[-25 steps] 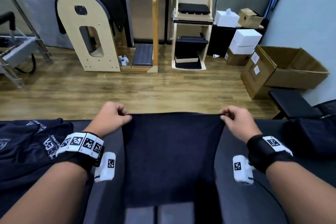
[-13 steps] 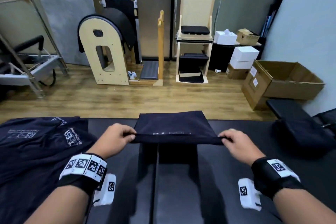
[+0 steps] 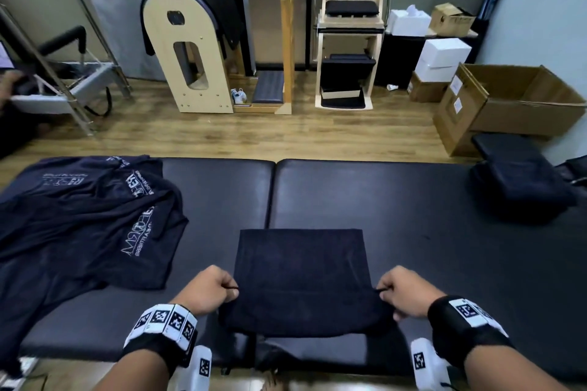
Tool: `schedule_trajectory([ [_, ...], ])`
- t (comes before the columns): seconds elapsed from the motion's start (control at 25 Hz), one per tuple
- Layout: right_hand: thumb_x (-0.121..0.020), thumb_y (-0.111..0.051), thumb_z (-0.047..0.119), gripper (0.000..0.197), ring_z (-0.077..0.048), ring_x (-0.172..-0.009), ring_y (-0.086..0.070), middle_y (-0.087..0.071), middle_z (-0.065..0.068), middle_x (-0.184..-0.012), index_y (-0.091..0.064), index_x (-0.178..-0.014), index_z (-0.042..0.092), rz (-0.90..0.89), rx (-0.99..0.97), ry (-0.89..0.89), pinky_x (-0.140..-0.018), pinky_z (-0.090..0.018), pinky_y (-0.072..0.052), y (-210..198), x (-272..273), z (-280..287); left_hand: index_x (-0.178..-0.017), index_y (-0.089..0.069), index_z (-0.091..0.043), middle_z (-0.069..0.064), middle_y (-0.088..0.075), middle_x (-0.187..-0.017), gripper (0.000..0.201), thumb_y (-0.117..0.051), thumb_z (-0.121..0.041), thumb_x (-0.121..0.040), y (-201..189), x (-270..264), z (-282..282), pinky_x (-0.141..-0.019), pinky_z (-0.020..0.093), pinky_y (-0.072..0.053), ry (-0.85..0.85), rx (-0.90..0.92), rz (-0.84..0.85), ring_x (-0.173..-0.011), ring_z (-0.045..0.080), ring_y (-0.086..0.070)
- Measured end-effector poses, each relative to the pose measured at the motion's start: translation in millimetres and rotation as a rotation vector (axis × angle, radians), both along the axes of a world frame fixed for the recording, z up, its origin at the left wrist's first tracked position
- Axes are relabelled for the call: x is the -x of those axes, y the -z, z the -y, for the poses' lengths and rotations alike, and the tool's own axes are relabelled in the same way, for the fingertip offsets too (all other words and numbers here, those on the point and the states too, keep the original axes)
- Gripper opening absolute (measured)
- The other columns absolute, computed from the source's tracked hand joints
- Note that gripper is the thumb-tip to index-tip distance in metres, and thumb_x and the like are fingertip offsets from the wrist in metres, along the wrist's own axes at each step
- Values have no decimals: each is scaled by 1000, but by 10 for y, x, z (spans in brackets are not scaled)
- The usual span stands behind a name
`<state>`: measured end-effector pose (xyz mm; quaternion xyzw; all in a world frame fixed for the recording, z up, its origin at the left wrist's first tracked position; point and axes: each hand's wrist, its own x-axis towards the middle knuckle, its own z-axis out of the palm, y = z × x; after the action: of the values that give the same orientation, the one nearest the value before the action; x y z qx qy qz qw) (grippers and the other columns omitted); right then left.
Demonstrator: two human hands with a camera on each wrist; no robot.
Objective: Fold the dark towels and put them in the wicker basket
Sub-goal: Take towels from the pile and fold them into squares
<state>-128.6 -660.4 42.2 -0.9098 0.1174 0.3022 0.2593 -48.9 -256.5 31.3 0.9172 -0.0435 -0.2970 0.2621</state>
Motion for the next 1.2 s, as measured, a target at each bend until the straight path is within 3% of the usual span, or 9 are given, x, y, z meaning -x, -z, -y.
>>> schedule_trajectory([
  [0.2,-89,-61,15,16,-12,-51,-69,-73,-3,-62,-68,-75,19,206,28,152,-66,-24,-56,-98,-386,-5,-61,-69,-18,-5,-68,-58,22,-75,-21,-82,-136,-491,156,-53,13,-41,-99,-49,138,-54,6,-62],
  [0.4,-87,-64,15,17,-10,-50,-68,-71,1,-62,-67,-72,21,264,61,227,-67,-22,-54,10,-1006,17,-64,-69,-19,-1,-70,-63,20,-72,-21,-84,-27,-1090,279,-66,21,-49,-106,-39,148,-60,10,-65],
  [0.52,-89,-63,17,15,-11,-50,-68,-72,2,-65,-69,-75,21,240,70,269,-63,-21,-51,154,-1250,18,-66,-69,-21,-1,-71,-70,19,-71,-22,-84,132,-1358,333,-72,23,-47,-77,-41,135,-75,17,-66],
  [0.64,-93,-58,16,17,-13,-50,-69,-72,-3,-67,-67,-79,20,243,45,381,-58,-18,-50,372,-1377,-22,-68,-65,-26,0,-70,-79,19,-68,-23,-86,321,-1542,352,-76,26,-49,-11,-101,93,-85,21,-65],
  [0.76,-91,-56,18,15,-24,-68,-73,-71,1,-72,-62,-79,24,331,54,492,-76,-33,-59,540,-1381,-78,-82,-67,-27,2,-66,-96,14,-61,-14,-83,431,-1603,365,-86,34,-52,154,-181,105,-98,24,-61],
  [0.92,-87,-64,25,10,-22,-68,-69,-69,2,-71,-59,-78,27,156,63,313,-73,-39,-60,585,-1208,-271,-101,-64,-19,0,-58,-108,25,-55,-6,-81,560,-1584,415,-93,37,-48,368,-170,210,-109,23,-50],
  [1.0,-86,-64,30,8,-21,-78,-68,-70,5,-84,-57,-89,31,109,73,224,-78,-37,-57,565,-1103,-416,-95,-63,-16,3,-60,-104,13,-56,-11,-85,570,-1566,418,-87,36,-49,388,-200,222,-105,25,-55],
  [1.08,-89,-64,28,26,-22,-105,-63,-63,3,-116,-58,-114,28,148,74,138,-92,-33,-51,590,-994,-541,-85,-59,-18,5,-61,-99,4,-58,-14,-87,542,-1531,385,-81,35,-51,341,-235,191,-98,29,-60],
  [1.2,-91,-63,34,65,-25,-147,-27,-19,-1,-161,-36,-150,28,143,140,71,-114,-44,-36,621,-895,-688,-77,-52,-23,8,-63,-95,12,-62,-20,-84,487,-1394,296,-79,38,-55,256,-269,106,-91,33,-63],
])
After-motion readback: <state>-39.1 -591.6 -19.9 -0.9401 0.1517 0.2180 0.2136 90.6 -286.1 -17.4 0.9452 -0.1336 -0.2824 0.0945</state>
